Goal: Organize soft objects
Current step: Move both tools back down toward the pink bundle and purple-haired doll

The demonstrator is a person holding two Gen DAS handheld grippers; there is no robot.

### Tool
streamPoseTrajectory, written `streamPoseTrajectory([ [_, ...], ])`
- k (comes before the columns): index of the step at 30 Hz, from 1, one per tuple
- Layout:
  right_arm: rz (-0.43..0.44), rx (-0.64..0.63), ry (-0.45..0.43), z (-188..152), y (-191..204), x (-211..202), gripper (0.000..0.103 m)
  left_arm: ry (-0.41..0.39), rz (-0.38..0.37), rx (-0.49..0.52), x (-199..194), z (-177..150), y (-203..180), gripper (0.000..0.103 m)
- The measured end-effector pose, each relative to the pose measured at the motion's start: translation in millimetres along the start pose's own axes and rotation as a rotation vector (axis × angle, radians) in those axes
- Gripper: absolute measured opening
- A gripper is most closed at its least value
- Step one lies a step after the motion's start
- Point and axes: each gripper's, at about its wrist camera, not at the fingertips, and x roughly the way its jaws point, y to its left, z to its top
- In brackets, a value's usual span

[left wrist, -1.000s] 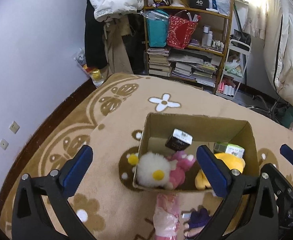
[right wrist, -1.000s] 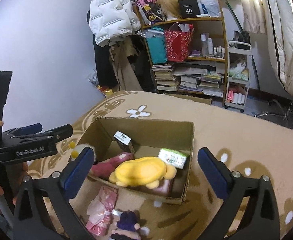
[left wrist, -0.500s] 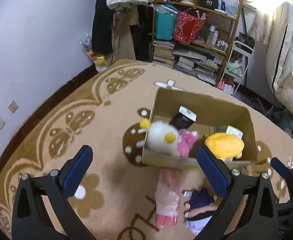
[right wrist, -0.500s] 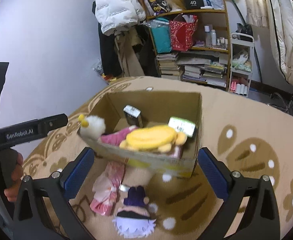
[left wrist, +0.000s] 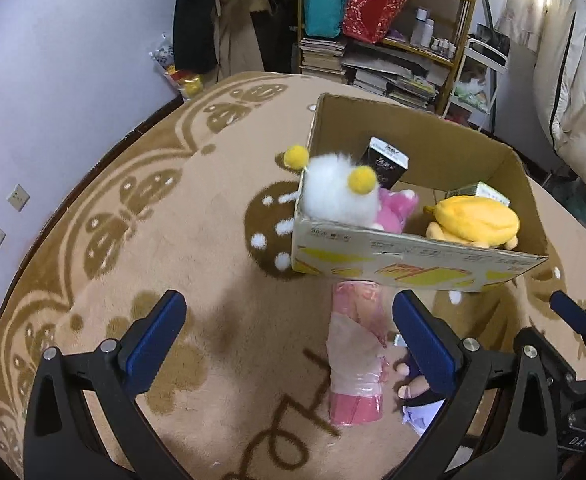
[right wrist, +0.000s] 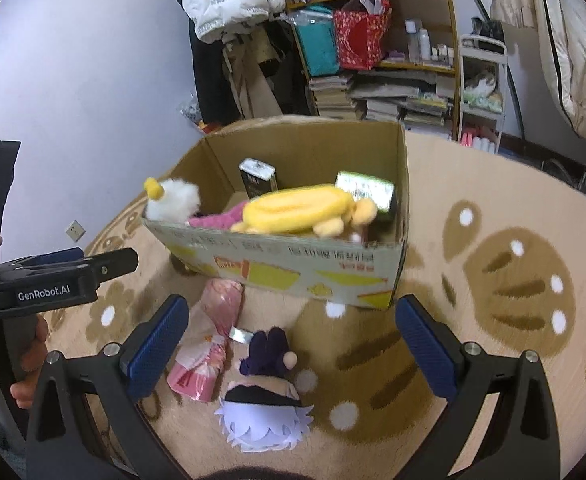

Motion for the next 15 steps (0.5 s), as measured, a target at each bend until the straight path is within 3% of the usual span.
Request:
streamPoseTrajectory([
  [8, 0.003, 0.013, 0.066, -16, -5, 17, 0.103, 0.080, -0.019, -0.004, 22, -10, -1, 0.102],
  [15, 0.025, 0.015, 0.173, -31, 3, 41, 0.103, 0.153, -0.029, -0.004, 41, -17, -2, 0.102],
])
